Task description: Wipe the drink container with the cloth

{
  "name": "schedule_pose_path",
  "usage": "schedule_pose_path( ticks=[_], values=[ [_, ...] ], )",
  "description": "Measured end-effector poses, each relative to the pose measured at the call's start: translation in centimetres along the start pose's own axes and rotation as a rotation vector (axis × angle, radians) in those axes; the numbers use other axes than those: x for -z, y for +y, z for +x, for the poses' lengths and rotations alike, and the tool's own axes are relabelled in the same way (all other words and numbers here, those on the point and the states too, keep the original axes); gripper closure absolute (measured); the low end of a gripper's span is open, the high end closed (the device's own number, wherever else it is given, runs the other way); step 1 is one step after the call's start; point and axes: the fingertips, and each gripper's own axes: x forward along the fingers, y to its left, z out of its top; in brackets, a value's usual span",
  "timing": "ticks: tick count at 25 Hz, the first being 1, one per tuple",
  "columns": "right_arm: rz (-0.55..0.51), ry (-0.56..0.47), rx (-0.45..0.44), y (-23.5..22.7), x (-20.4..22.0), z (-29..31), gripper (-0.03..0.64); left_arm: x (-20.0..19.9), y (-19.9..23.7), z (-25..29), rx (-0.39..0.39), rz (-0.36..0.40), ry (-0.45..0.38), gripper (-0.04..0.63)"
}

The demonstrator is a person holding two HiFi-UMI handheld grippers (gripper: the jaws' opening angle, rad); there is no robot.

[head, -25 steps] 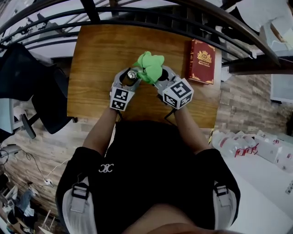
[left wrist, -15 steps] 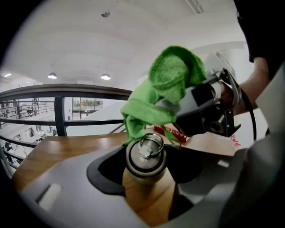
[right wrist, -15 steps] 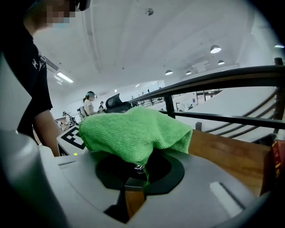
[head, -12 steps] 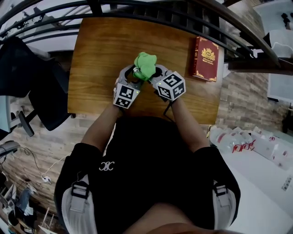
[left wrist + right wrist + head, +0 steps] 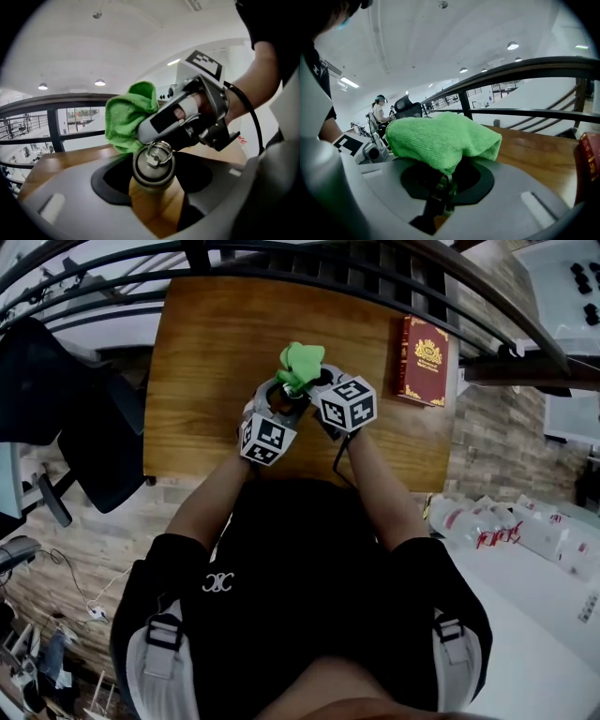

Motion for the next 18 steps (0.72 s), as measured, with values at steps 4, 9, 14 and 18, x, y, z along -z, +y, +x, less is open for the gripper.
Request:
schedule_pose_path(
  ticks=[4,9,14,18],
  values=[
    [-0.007,0.077,0.031,-1.3,0.9,1.0,0.568,0.1,-0.1,-0.1,0.021,0.019,0.002,0.284],
    [0.035,0.125,-0.009,-2.1,2.1,1.8,0.568,0.5,0.2,-0.4,0.036,-0.003,-0.002,0.284],
    [0.081,0.136,0.013,-3.5,2.3,2.3,0.568,0.4,0.0,-0.3,0.048,0.020,-0.003,0.284],
    [0.127,0.172,0.039,-4.4,2.8,2.6,0.568,0.2,-0.3,-0.2,0.050,0.042,-0.001,0.284]
  ],
)
